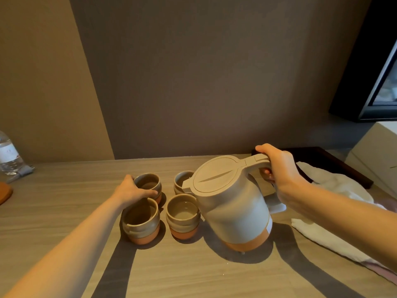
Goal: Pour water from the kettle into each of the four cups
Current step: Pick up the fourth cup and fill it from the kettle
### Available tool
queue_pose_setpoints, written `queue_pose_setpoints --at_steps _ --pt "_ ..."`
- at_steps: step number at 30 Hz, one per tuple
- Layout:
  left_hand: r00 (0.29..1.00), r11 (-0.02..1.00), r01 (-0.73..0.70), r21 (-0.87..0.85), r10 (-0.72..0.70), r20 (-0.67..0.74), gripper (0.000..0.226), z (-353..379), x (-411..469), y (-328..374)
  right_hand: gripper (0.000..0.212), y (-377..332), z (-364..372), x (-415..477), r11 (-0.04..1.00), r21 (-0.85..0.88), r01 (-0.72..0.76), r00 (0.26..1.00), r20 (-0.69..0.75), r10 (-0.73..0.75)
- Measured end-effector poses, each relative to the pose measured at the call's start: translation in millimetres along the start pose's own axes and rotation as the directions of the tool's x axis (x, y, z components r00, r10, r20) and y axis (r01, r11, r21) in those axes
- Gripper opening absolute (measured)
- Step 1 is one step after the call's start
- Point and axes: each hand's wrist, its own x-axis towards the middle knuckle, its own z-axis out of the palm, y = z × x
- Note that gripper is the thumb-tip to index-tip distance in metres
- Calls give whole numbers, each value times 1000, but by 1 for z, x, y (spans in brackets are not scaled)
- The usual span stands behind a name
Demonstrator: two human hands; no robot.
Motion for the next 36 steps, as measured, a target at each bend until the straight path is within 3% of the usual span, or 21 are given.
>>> queue_pose_setpoints --at_steps 12,26,36 --pt "976 986 -152 64 160 -146 82 6 8 6 28 7 -1 8 1000 18 -19 1000 -5 19" --pt "893 901 -382 -203 304 -333 83 -16 -30 60 34 -14 -13 -12 998 46 32 997 -77 -28" --pt "930 820 -349 -453 243 -277 83 -20 -100 61 31 -28 -20 -38 997 47 57 994 -94 -53"
